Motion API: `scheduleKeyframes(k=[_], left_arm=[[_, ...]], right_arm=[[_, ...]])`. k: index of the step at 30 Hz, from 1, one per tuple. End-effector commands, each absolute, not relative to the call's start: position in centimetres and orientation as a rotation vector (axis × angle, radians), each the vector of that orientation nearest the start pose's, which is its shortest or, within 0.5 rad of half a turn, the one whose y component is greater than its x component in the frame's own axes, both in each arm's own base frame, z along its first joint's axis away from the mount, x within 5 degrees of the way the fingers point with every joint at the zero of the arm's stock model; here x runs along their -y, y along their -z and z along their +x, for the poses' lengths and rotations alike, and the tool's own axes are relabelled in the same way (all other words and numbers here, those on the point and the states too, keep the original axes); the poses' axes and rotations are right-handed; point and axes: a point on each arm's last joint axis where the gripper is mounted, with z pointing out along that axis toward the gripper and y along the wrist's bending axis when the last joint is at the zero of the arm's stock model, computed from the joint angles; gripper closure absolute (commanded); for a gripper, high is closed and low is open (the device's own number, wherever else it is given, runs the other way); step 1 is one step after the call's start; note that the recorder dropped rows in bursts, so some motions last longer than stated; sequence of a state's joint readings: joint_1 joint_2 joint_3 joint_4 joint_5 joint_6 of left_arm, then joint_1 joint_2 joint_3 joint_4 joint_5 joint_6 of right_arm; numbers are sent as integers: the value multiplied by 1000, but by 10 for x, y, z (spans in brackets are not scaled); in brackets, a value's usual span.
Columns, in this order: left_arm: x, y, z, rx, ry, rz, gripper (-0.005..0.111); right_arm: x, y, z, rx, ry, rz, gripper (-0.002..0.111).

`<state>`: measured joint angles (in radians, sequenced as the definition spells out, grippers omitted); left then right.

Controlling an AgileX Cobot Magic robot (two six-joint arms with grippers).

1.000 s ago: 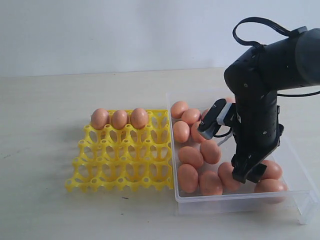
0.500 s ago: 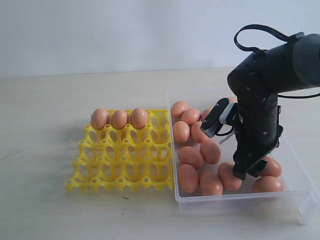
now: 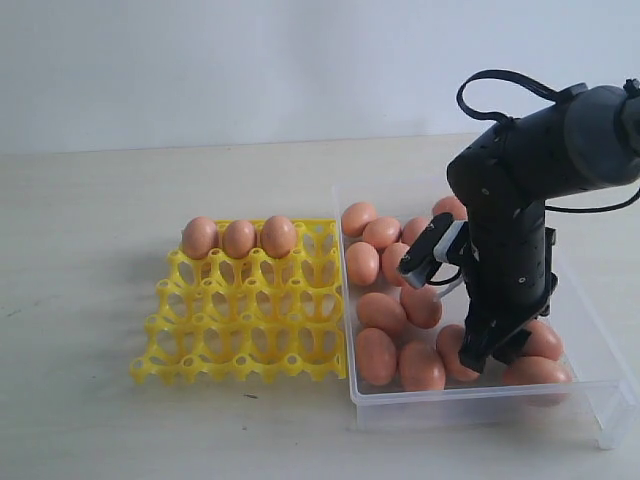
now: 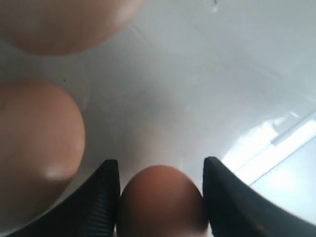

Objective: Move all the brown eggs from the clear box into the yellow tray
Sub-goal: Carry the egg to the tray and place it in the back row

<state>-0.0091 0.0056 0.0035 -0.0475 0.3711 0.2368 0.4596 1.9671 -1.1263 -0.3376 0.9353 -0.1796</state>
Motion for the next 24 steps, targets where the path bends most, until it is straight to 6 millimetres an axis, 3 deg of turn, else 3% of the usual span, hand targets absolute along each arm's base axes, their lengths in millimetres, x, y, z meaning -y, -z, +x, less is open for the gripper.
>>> scheduleKeyframes(k=[1, 3, 8, 11, 16, 24], left_arm=[[2, -180, 53, -1838, -108, 196, 107], [2, -180, 53, -1838, -108, 196, 107], [2, -180, 53, -1838, -108, 196, 107], [2, -180, 53, -1838, -108, 196, 107], [2, -180, 53, -1838, -108, 196, 107], [2, -180, 53, -1838, -108, 196, 107]], right_arm=[[-129, -151, 316, -2792, 378, -1184, 108], [-134, -171, 320, -2693, 298, -1054, 108], [-165, -235, 331, -2263, -175, -646, 108], [-177, -249, 335, -2050, -275, -541, 108], [-193, -234, 342, -1917, -389, -437, 108], [-212, -177, 356, -1910, -607, -354, 108]])
